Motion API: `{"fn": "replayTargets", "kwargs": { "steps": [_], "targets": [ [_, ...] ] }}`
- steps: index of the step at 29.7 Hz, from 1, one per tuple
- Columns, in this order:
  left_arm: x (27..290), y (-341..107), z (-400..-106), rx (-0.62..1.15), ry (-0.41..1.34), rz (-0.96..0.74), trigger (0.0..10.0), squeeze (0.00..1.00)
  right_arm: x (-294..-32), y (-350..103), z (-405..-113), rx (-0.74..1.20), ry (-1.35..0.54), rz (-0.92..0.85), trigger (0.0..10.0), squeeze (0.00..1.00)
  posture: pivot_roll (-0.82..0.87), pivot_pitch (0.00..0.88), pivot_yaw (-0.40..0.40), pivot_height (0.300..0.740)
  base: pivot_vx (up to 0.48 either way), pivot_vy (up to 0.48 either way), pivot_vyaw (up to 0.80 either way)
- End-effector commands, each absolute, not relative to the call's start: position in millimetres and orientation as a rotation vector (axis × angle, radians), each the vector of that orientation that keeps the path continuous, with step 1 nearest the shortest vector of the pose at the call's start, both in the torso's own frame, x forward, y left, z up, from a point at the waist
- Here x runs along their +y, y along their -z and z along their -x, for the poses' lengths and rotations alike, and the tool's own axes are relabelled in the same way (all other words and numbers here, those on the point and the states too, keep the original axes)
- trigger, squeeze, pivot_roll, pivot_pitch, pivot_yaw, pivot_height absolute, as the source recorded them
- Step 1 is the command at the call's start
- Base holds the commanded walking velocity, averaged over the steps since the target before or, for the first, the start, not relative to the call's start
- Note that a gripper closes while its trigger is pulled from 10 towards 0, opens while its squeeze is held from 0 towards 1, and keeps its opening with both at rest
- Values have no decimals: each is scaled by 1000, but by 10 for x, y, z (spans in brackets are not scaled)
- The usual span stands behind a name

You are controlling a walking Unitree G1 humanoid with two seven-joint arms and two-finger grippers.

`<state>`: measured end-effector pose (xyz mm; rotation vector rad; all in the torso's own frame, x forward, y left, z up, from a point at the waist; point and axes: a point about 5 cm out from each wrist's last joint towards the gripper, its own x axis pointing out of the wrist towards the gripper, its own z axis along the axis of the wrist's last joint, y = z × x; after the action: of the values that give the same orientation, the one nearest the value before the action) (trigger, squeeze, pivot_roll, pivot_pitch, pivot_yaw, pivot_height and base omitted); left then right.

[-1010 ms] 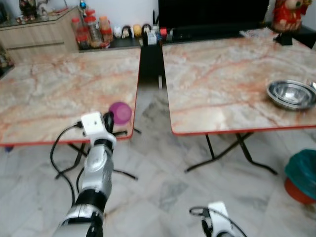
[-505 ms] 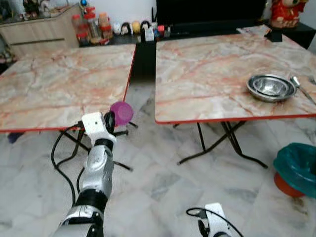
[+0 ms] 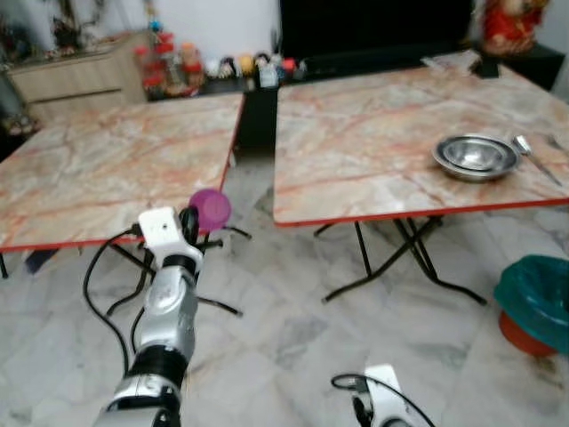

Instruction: Setting the table

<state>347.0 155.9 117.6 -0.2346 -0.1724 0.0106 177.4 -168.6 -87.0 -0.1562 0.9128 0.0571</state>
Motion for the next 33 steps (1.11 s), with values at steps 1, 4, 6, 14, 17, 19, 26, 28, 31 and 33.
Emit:
{"fn": "replayTargets", "kwargs": {
  "steps": [1,4,6,14,17,19,26,28,31,33],
  "targets": [
    [1644,-1272,-3503,-202,-22,211,10000,0,-1584,837,-1854,888,-79,147,10000,0,-14,10,83,740,382,0,0],
    [1643,-1272,-3502,-202,-21,211,10000,0,-1584,835,-1858,885,-81,152,10000,0,-14,10,83,740,377,0,0],
    [1643,-1272,-3503,-202,-20,211,10000,0,-1584,835,-1858,885,-81,151,10000,0,-14,10,83,740,375,0,0],
    [1624,-1274,-3495,-205,-7,211,10000,0,-1583,837,-1853,887,-82,153,10000,0,-14,12,82,740,375,0,0],
    [1621,-1275,-3494,-207,-6,210,10000,0,-1581,837,-1852,885,-83,150,10000,0,-14,13,82,740,376,0,0],
    [1621,-1276,-3493,-208,-7,210,10000,0,-1578,835,-1854,882,-85,145,10000,0,-15,13,82,740,373,0,0],
    [1612,-1278,-3491,-209,-4,212,10000,0,-1574,833,-1858,880,-97,159,10000,0,-14,13,81,740,369,0,0],
    [1611,-1279,-3492,-209,-3,211,10000,0,-1570,835,-1857,882,-107,174,10000,0,-14,13,81,740,362,0,0],
    [1608,-1281,-3496,-209,-8,206,10000,0,-1565,833,-1859,878,-118,188,10000,0,-14,14,80,740,244,0,0],
    [1614,-1287,-3494,-215,-12,210,10000,0,-1562,832,-1859,875,-119,185,10000,0,-14,14,80,740,0,0,475]
  ]
}}
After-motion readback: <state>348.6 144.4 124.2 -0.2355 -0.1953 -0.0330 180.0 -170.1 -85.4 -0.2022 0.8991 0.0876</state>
